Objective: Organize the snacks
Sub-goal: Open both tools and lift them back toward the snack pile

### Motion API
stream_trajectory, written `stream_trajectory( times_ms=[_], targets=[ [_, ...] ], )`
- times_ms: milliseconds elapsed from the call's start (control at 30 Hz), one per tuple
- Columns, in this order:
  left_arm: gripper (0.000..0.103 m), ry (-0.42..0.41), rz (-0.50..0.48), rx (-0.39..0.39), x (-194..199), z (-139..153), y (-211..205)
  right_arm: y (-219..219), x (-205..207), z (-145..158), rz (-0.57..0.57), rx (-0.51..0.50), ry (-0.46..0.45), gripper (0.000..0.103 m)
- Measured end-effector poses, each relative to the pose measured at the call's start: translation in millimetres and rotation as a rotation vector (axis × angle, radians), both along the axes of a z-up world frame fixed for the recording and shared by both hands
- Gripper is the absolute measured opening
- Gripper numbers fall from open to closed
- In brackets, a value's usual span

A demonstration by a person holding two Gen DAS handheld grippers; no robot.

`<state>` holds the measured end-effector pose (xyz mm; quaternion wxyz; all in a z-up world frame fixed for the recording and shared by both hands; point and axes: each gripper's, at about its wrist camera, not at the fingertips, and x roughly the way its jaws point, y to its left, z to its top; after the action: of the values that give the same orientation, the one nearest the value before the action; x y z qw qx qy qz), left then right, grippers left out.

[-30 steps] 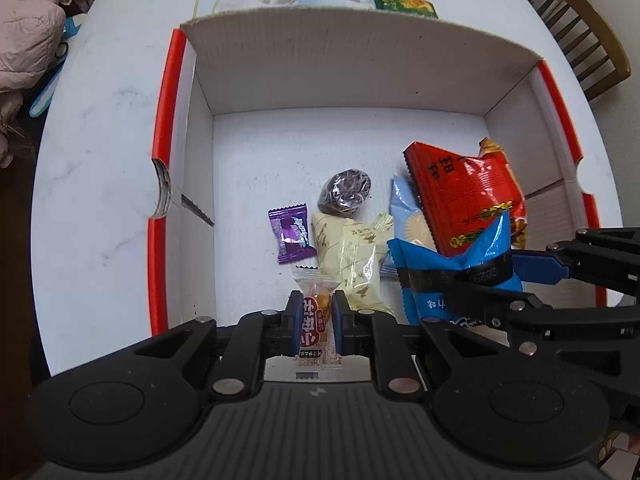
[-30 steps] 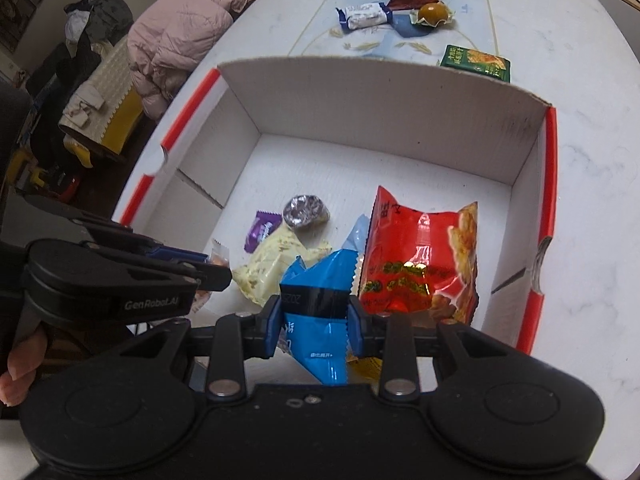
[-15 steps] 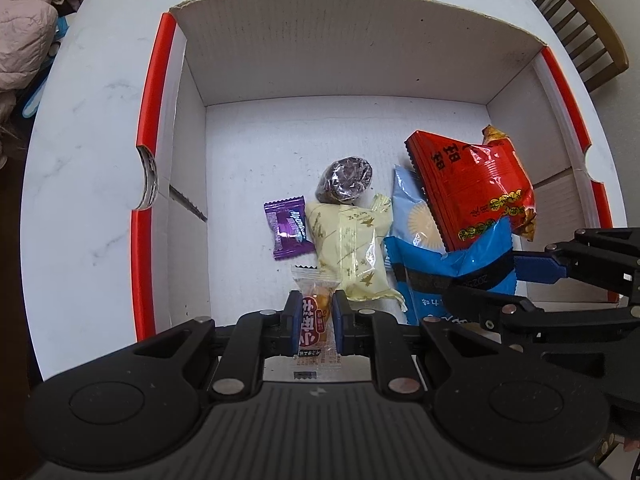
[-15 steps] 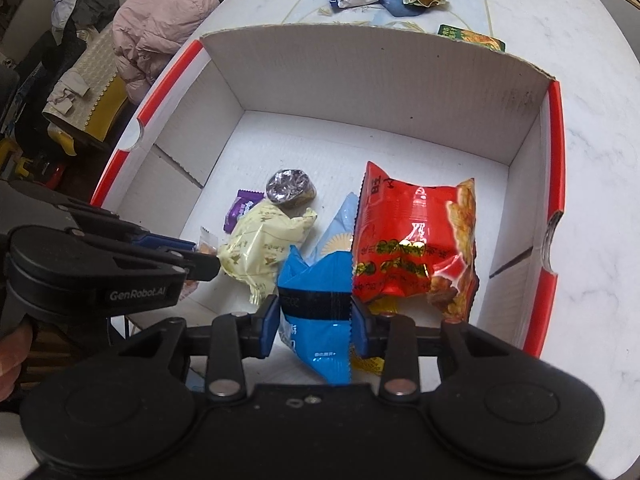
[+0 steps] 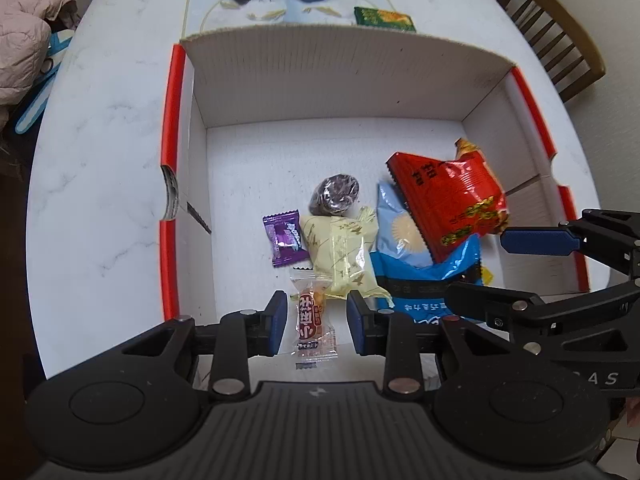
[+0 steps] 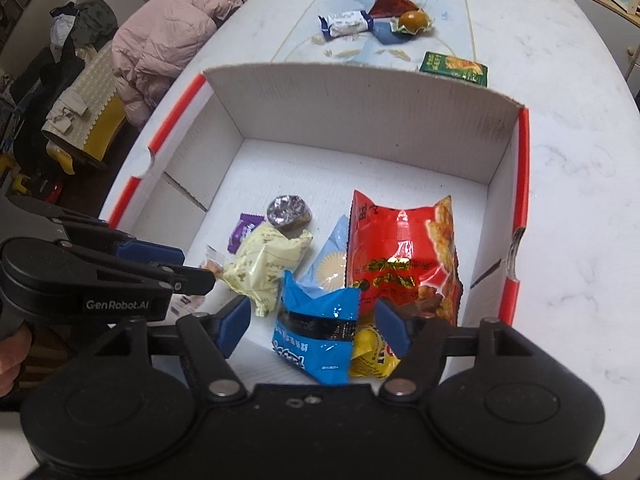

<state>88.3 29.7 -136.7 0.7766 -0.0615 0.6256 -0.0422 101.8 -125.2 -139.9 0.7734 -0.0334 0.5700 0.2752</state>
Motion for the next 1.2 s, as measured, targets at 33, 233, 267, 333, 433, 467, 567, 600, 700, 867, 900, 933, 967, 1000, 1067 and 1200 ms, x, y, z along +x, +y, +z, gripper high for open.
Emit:
stream_trajectory(
  times_ms=[33, 233, 267, 333, 433, 467, 567, 600, 700, 867, 900, 933, 967, 1000, 1067, 1200],
  targets=[
    [0.035, -0.005, 0.000, -0.005, -1, 3, 2, 0, -1, 3, 0.001, 0.005, -0.005, 0.071],
    [0.052, -0.066, 0.005, -0.016, -7, 27, 10, 2, -5, 28, 0.003, 0.041, -0.046, 0.078],
    [0.052, -0.079, 0.005, -0.017, -8, 32, 12, 2, -5, 33, 0.003, 0.048, -0.053, 0.079],
    [0.052, -0.104, 0.007, -0.018, -8, 44, 16, 2, -6, 43, -0.002, 0.063, -0.071, 0.082],
    [0.054, -0.147, 0.017, -0.018, -8, 61, 25, 0, -5, 58, -0.011, 0.091, -0.108, 0.088],
    [0.056, -0.165, 0.018, -0.016, -8, 67, 28, 0, -5, 63, -0.013, 0.100, -0.120, 0.089],
    [0.062, -0.224, 0.015, -0.004, -9, 88, 35, -1, -3, 79, -0.024, 0.116, -0.156, 0.092],
    [0.063, -0.241, 0.014, -0.002, -9, 95, 37, 0, -1, 84, -0.024, 0.121, -0.166, 0.092],
    [0.064, -0.286, 0.010, 0.006, -8, 115, 44, 2, 3, 99, -0.025, 0.133, -0.196, 0.094],
    [0.073, -0.363, 0.026, 0.028, -1, 146, 56, 4, 14, 125, -0.039, 0.155, -0.254, 0.099],
    [0.073, -0.374, 0.037, 0.032, 1, 151, 59, 5, 16, 130, -0.043, 0.160, -0.267, 0.100],
    [0.073, -0.384, 0.046, 0.035, 4, 156, 62, 6, 19, 135, -0.047, 0.166, -0.279, 0.101],
    [0.073, -0.392, 0.052, 0.036, 8, 162, 65, 7, 22, 140, -0.050, 0.170, -0.291, 0.101],
    [0.073, -0.398, 0.056, 0.038, 12, 167, 68, 9, 25, 145, -0.052, 0.172, -0.303, 0.102],
    [0.073, -0.414, 0.065, 0.051, 22, 176, 72, 10, 33, 153, -0.051, 0.175, -0.325, 0.102],
    [0.073, -0.435, 0.087, 0.082, 47, 193, 80, 14, 58, 168, -0.055, 0.167, -0.356, 0.102]
  ],
)
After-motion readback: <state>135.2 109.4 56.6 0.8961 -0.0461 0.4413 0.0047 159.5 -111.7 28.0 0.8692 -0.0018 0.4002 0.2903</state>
